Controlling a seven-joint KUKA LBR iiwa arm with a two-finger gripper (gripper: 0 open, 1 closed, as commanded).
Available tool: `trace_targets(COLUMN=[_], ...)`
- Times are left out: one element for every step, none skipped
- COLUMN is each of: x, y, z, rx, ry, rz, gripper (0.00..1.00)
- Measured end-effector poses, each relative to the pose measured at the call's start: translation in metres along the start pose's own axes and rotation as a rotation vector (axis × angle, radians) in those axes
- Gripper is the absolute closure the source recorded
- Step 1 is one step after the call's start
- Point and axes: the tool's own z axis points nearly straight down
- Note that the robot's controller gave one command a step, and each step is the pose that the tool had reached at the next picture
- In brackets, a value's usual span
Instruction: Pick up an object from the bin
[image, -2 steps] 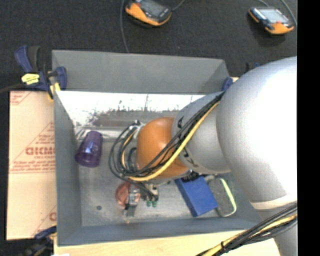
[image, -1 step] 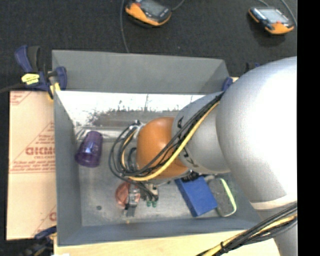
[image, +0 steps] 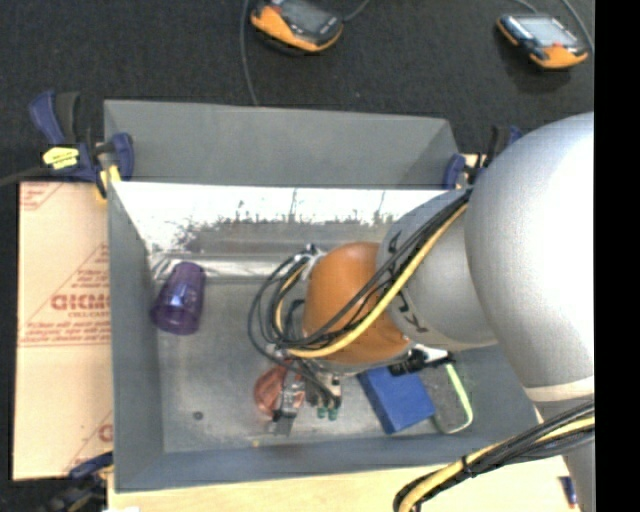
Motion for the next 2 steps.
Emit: trace_targets(x=[-0.006,0.016], y=[-0.024,-0.027], z=[0.000,-0.023], rx=[-0.002,0.001], ry=[-0.001,0.004], rz=[-0.041,-0.100], gripper=[1.00,1.00])
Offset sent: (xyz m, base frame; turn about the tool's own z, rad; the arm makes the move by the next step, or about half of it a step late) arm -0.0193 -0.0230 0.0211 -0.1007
